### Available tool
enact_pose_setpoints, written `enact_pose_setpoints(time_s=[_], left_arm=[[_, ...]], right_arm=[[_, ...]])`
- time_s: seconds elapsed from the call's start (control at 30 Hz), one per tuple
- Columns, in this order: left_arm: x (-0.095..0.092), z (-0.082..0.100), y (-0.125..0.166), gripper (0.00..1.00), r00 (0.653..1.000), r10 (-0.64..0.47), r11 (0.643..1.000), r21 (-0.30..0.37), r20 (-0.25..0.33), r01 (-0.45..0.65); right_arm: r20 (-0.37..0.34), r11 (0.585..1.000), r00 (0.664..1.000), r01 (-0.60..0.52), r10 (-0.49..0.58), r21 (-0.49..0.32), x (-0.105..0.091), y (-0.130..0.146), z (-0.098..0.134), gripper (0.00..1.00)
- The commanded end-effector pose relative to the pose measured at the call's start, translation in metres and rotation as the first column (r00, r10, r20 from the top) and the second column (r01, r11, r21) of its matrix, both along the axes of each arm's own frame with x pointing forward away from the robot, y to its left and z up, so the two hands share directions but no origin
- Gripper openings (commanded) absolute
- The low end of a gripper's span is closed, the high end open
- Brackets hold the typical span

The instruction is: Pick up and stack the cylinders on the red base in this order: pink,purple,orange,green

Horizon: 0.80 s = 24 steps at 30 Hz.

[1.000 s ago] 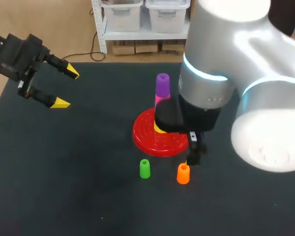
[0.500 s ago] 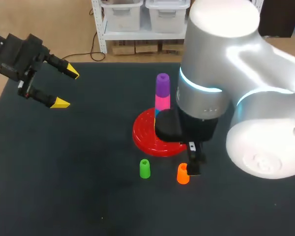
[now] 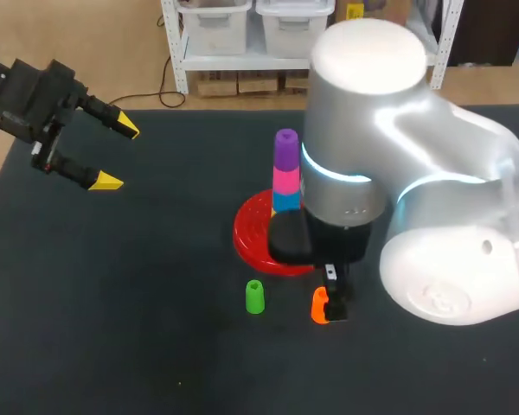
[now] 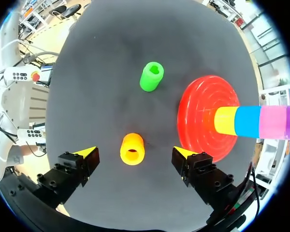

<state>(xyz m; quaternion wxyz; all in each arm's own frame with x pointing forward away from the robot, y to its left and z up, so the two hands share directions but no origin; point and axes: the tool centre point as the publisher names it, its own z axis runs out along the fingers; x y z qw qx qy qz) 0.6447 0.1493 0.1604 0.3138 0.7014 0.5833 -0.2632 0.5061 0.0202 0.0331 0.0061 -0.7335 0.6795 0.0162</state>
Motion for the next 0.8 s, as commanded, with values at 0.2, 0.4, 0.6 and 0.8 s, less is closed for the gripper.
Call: enact_pose_setpoints(time_s=[0.2,0.4,0.6,0.8], left_arm=[[-0.0001,-0.0009,0.0001,1.0,1.0,0.001,1.0,0.0,0.002,-0.001],[-0.0001,-0.0009,0.0001,1.0,1.0,0.001,1.0,0.0,0.002,-0.001],[-0.0001,-0.0009,0.0001,1.0,1.0,0.001,1.0,0.0,0.002,-0.001],[-0.0001,-0.0009,0.0001,1.0,1.0,0.001,1.0,0.0,0.002,-0.001]], right_arm=[[-0.017,1.0,1.0,0.005,-0.005,-0.008,0.0007,0.0003,-0.0099,1.0],[-0.023,1.0,1.0,-0.003,0.003,-0.01,-0.0025,0.003,-0.0129,1.0],[-0.028,1.0,1.0,0.004,-0.004,-0.014,-0.0021,0.0021,-0.0126,1.0],[-0.041,1.0,0.999,0.004,-0.005,-0.016,-0.0018,0.0013,-0.0142,1.0]])
